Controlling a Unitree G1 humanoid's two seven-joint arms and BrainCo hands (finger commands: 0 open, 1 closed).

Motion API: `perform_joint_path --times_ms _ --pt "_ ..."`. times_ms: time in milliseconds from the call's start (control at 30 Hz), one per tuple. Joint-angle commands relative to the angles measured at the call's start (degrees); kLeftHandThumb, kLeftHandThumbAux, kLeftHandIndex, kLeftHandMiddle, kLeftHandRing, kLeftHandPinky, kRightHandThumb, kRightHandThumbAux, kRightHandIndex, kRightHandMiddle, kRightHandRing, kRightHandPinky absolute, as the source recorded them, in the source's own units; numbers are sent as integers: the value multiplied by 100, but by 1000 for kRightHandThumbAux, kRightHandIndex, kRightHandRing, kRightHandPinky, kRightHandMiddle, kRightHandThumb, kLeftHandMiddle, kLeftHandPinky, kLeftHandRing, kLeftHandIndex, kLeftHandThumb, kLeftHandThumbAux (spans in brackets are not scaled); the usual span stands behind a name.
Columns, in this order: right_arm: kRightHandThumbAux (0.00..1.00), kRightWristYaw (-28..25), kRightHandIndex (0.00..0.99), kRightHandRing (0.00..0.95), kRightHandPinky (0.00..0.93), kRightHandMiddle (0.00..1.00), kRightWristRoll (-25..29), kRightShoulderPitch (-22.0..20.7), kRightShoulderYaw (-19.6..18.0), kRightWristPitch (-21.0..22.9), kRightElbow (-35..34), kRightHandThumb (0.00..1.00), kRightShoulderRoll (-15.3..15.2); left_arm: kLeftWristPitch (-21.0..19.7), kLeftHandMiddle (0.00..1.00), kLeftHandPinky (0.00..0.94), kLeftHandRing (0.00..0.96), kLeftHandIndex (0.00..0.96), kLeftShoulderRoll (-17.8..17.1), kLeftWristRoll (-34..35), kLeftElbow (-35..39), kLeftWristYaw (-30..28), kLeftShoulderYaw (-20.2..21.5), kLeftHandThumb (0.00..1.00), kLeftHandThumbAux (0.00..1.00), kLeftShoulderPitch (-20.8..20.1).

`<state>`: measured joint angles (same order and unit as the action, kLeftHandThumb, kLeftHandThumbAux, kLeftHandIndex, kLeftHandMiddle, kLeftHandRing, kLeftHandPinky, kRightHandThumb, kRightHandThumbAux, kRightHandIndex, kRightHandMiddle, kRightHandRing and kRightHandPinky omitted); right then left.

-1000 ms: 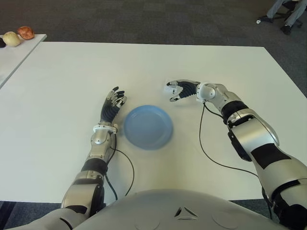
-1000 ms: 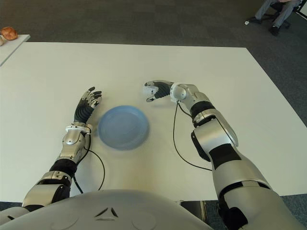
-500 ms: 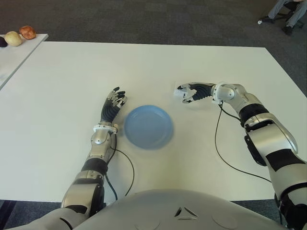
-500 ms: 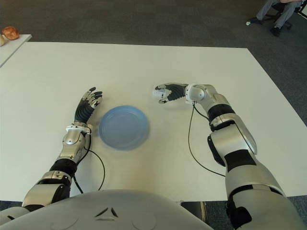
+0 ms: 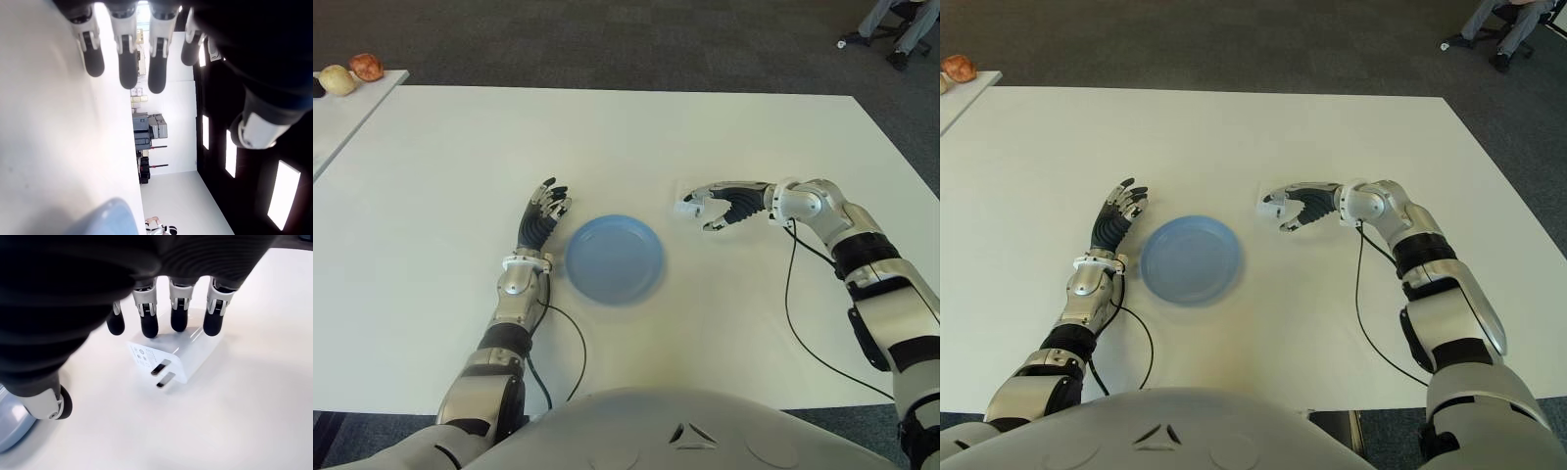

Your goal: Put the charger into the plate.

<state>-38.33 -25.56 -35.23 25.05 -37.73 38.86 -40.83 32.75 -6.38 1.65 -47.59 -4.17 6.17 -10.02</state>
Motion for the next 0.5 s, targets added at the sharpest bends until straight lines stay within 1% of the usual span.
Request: perform_joint_path --times_ms 33,167,333,500 --pt "521 -403 0 115 110 91 324 681 -231 224 -979 0 -425 -221 236 166 204 124 17 -8 -418 -70 -7 0 529 343" --pt "528 -484 0 103 111 66 482 923 -357 249 -1225 0 -514 -216 238 172 206 124 16 17 -457 -95 3 0 526 329" --pt "535 -666 0 70 111 22 734 1080 -429 178 -1153 0 -516 -223 235 160 203 121 -4 42 -490 -109 26 0 521 303" --pt "536 -888 0 43 90 3 1087 1354 -566 347 -1362 0 -547 -307 217 143 187 112 -38 45 -475 -54 58 0 523 285"
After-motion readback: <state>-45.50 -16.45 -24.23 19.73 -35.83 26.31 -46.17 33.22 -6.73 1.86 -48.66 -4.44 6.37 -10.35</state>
